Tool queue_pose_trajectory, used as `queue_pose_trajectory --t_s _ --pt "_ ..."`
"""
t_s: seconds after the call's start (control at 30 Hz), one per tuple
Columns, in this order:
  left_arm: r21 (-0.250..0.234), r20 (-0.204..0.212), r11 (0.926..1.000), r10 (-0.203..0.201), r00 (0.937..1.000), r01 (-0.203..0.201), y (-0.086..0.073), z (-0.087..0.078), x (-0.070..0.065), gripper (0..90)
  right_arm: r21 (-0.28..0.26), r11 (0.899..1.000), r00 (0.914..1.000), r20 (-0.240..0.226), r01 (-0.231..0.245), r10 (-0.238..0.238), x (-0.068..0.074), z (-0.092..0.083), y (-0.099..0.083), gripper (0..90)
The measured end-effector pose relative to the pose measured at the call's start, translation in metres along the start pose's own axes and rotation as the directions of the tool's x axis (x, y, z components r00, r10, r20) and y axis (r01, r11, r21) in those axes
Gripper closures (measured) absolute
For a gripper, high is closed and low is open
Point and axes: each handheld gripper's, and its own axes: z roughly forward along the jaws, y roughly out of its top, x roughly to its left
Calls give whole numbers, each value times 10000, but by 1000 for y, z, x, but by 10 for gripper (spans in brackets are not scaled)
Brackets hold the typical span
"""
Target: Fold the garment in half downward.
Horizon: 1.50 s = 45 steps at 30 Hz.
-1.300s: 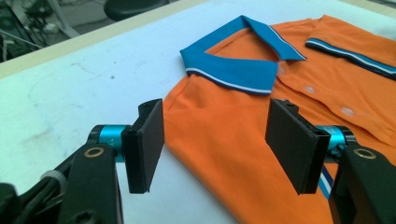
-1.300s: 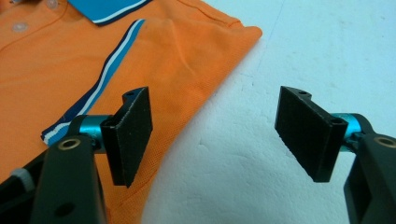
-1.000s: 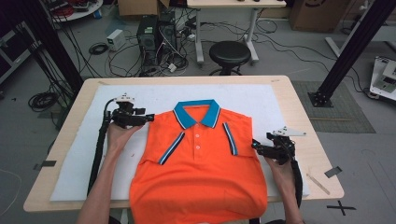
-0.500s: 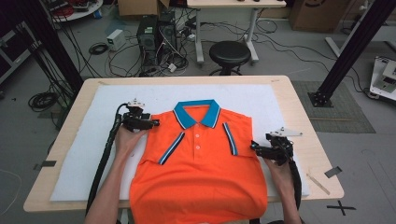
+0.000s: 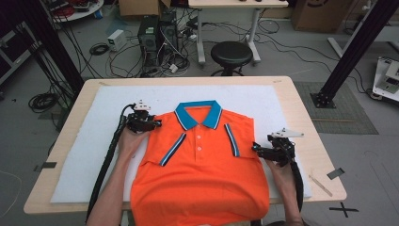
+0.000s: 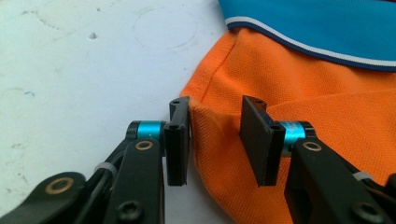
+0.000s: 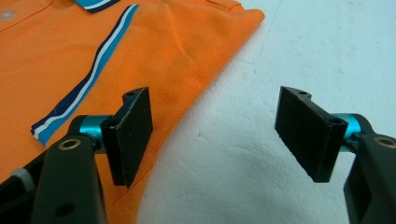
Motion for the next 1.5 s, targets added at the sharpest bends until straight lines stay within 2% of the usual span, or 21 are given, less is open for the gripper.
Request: queue_pose_trajectory --t_s 0.1,0.27,0.37,0.67,0.7,0.83,0.93,1.07,1.27,1.37,1.5 --pt "13 115 9999 -138 9998 137 -1 -1 2 648 -15 10000 10000 -28 15 -16 0 0 0 284" --pt "-51 127 9989 -464 9988 464 -1 -1 4 759 -18 10000 10000 -30 73 -73 0 0 0 284" --pt "-74 111 9986 -518 9986 519 -2 -2 5 830 16 10000 10000 -36 66 -66 0 0 -1 284" --pt "-52 18 9982 -605 9982 606 -2 -2 5 846 33 10000 10000 -25 85 -85 0 0 -1 287" --pt "-86 13 9971 -750 9972 750 -2 -2 6 843 66 9999 10000 -17 87 -87 1 0 -1 287" --pt "-58 -48 9975 -699 9975 699 -2 -2 5 840 75 9999 10000 -20 84 -84 0 0 -1 287" --pt "-79 54 9971 -763 9971 763 -3 -2 6 840 71 9999 10000 -16 84 -84 0 0 -1 287" --pt "-93 324 9939 -1092 9935 1096 -4 -3 11 841 36 10000 10000 -21 17 -17 0 -1 -1 287" --pt "-100 290 9929 -1181 9926 1184 -4 -2 11 842 15 9998 9997 -64 -221 221 -4 -1 1 287" --pt "-102 363 9914 -1299 9909 1304 -4 -2 12 843 -14 9997 9997 9 -247 247 -6 1 5 312" --pt "-93 329 9917 -1277 9913 1280 -4 -2 12 840 209 9993 9995 130 -306 304 -14 12 23 313"
